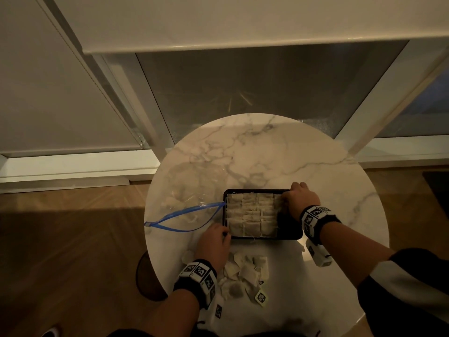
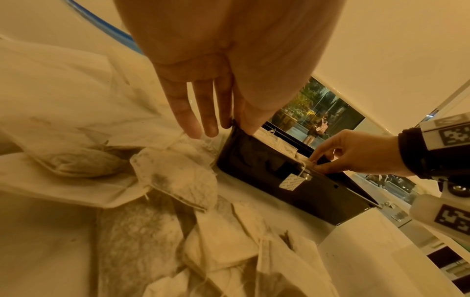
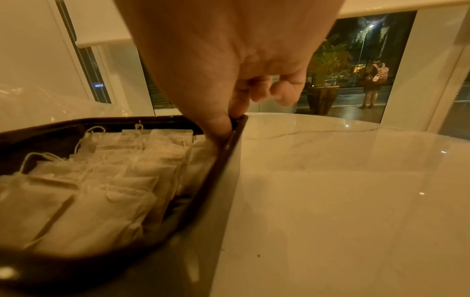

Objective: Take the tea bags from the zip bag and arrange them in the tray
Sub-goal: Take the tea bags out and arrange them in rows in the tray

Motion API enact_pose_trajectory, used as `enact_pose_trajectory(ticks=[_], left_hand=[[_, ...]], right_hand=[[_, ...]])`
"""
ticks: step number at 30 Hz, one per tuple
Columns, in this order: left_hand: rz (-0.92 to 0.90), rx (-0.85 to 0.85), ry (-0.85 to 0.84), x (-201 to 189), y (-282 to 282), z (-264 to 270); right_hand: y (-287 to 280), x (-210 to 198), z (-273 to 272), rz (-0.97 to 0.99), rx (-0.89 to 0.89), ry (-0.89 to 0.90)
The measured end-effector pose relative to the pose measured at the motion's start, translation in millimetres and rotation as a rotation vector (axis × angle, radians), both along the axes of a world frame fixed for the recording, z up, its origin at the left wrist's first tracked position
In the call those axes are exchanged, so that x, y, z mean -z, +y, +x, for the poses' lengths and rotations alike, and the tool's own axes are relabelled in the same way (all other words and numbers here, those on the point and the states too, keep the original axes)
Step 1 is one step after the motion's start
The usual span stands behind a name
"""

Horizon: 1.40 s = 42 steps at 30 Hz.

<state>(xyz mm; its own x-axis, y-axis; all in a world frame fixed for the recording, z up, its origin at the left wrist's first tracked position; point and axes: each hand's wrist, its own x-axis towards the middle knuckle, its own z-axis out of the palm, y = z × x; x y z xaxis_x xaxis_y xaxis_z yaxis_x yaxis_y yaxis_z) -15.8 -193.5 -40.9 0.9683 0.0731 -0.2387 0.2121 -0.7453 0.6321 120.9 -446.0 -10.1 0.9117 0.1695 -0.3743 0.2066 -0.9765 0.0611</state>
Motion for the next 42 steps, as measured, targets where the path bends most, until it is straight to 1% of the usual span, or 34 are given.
enact_pose_trajectory(ticks=[3, 5, 7, 8, 10, 12, 14, 18, 21, 25, 28, 31, 34, 36, 39, 41, 42], left_hand=[[-0.027, -0.016, -0.008, -3, -1, -3], [-0.048, -0.092, -0.047, -6, 0, -8], [-0.067, -0.149, -0.088, -8, 2, -12], [-0.084, -0.136, -0.092, -8, 3, -15], [-0.145, -0.042, -0.054, -7, 4, -20], [-0.176, 0.051, -0.001, -4, 4, -25], [-0.164, 0.086, 0.064, -1, 3, -30], [-0.112, 0.127, 0.159, 2, 1, -37], [-0.09, 0.164, 0.202, 5, -1, -41], [-0.077, 0.181, 0.199, 9, -4, -45], [-0.078, 0.187, 0.192, 10, -1, -47], [-0.079, 0.181, 0.175, 11, 5, -49], [-0.121, 0.138, 0.165, 11, 11, -48], [-0.194, 0.073, 0.164, 8, 12, -47], [-0.362, -0.023, 0.206, -1, 10, -44], [-0.512, -0.034, 0.256, -11, 4, -41], [-0.577, -0.032, 0.28, -16, 1, -39]], right_hand=[[0, -5, -8, 0.093, 0.071, -0.032], [1, -13, -18, 0.25, 0.157, -0.102], [5, -22, -36, 0.459, 0.208, -0.167], [8, -27, -49, 0.562, 0.218, -0.168], [15, -33, -78, 0.703, 0.214, -0.082], [22, -30, -107, 0.717, 0.188, 0.048], [27, -20, -131, 0.667, 0.186, 0.184], [32, 5, -160, 0.526, 0.282, 0.378], [41, 18, -170, 0.488, 0.339, 0.476], [54, 30, -175, 0.526, 0.43, 0.502], [59, 35, -176, 0.56, 0.488, 0.488], [60, 31, -179, 0.602, 0.502, 0.449], [55, 27, -181, 0.677, 0.509, 0.424], [51, 26, -182, 0.78, 0.542, 0.425], [48, 16, -181, 1.063, 0.697, 0.449], [49, 6, -178, 1.246, 0.803, 0.479], [49, 1, -176, 1.296, 0.824, 0.483]])
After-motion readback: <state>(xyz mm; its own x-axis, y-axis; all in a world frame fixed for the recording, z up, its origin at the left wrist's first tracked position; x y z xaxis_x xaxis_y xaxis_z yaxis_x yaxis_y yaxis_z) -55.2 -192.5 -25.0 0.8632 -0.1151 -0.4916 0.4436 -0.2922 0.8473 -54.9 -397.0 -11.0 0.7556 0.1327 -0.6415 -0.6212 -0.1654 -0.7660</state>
